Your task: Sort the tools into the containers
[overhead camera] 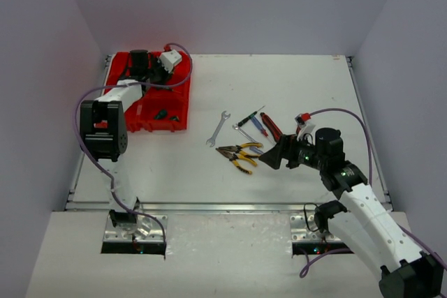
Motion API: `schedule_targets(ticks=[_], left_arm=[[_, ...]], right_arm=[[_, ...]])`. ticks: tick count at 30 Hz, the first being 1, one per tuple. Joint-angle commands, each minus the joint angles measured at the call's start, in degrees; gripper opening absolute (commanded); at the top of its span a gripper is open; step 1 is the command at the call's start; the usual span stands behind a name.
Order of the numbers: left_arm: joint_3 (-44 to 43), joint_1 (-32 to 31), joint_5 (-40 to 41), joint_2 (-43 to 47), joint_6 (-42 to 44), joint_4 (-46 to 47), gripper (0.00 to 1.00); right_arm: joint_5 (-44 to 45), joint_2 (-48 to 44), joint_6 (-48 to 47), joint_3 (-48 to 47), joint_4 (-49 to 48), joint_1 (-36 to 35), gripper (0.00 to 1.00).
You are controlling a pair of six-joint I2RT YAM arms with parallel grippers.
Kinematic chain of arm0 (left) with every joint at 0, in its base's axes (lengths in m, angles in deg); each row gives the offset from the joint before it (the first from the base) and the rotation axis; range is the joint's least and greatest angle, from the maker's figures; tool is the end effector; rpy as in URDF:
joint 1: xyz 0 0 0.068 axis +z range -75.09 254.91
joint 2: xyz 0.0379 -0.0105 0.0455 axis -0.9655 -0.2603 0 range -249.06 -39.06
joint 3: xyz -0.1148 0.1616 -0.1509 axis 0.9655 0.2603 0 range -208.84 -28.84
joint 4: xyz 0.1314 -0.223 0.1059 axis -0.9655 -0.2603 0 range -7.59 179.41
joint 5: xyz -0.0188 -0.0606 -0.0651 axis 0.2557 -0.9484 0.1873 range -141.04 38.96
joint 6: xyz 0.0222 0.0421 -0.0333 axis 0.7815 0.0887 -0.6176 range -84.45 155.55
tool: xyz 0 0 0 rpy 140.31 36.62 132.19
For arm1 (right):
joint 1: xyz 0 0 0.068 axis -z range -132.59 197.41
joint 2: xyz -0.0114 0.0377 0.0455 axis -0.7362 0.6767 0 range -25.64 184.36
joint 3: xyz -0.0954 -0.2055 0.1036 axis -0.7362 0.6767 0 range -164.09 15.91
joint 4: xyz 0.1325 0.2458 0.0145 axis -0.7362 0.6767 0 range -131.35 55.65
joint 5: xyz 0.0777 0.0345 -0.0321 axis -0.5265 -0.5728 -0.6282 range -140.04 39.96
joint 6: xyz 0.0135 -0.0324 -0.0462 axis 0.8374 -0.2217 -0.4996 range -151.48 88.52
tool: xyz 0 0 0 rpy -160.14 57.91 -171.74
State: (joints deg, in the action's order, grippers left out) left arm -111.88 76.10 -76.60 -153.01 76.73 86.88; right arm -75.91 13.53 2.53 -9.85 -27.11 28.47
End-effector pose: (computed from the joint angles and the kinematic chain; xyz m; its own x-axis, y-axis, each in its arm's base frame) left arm 0.4681 -0.0083 0.1865 -0.1903 0.5902 -0.7845 0.6196 0.6921 0.3703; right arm 0.1871 0.0834 0.2102 -0.7317 0.2811 -0.6209 -0.2995 0.6858 0.6633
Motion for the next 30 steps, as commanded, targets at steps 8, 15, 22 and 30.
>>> schedule_targets(ticks=[8, 15, 22, 30], left_arm=[[-2.5, 1.1, 2.8, 4.6, -13.5, 5.7, 1.00], [-30.6, 1.3, 13.8, 5.4, -51.7, -20.0, 1.00], [-0.6, 7.3, -15.5, 25.5, -83.5, 1.6, 1.00], [23.4, 7.8, -12.6, 51.9, -83.2, 2.7, 1.00]], right_arm=[[-1.7, 1.0, 0.3, -3.4, -2.3, 0.0, 0.99], [3.0, 12.8, 4.8, -9.5, -2.0, 0.0, 0.99], [22.9, 36.4, 16.1, -24.8, 6.0, -0.2, 0.99], [39.1, 61.2, 34.7, -51.5, 23.0, -7.4, 0.99]])
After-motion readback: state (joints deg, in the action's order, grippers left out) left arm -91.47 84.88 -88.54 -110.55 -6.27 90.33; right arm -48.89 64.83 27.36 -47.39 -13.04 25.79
